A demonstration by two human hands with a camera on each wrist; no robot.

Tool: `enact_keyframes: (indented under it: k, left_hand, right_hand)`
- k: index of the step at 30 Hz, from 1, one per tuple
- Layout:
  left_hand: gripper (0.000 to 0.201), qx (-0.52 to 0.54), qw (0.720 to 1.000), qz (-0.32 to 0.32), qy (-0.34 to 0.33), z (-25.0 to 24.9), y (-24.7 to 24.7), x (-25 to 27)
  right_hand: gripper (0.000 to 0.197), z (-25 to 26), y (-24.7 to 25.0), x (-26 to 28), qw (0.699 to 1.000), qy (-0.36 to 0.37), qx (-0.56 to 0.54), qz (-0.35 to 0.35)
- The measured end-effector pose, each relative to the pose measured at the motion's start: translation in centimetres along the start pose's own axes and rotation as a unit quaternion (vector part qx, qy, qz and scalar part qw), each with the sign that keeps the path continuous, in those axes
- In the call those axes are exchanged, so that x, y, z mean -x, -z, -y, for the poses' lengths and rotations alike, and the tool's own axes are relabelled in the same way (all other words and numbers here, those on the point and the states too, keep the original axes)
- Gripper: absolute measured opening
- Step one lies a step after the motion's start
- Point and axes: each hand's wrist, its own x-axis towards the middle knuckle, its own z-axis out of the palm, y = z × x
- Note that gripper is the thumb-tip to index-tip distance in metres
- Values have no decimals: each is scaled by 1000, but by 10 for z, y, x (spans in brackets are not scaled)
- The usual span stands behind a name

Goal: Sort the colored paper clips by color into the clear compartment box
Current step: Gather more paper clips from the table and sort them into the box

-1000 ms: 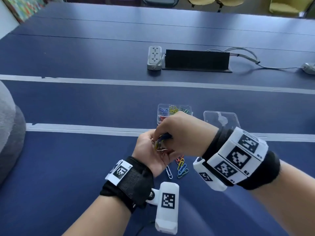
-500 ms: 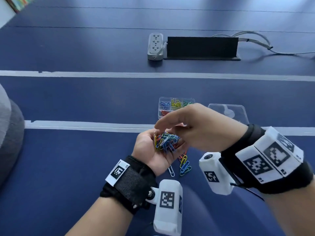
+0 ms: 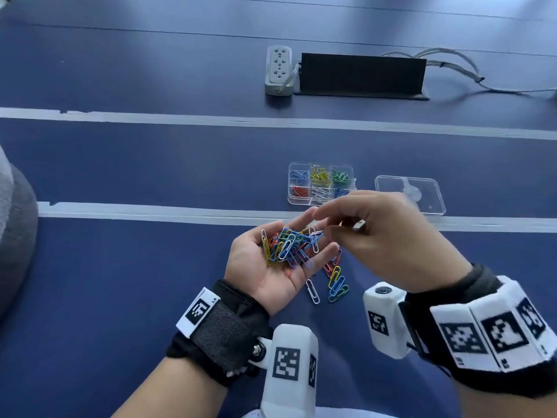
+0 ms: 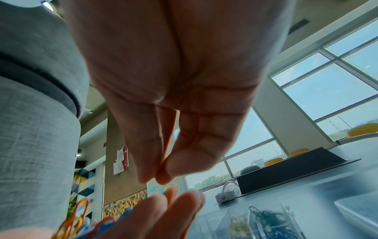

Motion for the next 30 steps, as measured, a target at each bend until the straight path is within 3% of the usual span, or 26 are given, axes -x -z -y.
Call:
enact_keyframes:
  k: [5,14,19,26,30]
  left_hand:
    - [44,4,1000,20,-22,-3,-4,4]
    - [47,-55,998,1,-34,5,-8,-3]
    - [47,-49,998,13,-39,8,-12,-4]
    - [49,-45,998,19,-31,6,-7,-5]
    - [49,-47,998,15,-28,5,-7,-7]
  right_hand:
    - [28,-7,-11,-5,997,-3,81,12]
    - [17,-24,-14,-3,996,39,74,-17]
    - [15,-30,-7,-2,996,55,48,-46]
    - [20,-35,-8,-4,996,17,81,15]
    - [17,-35,-11,-6,997,26,72,-16]
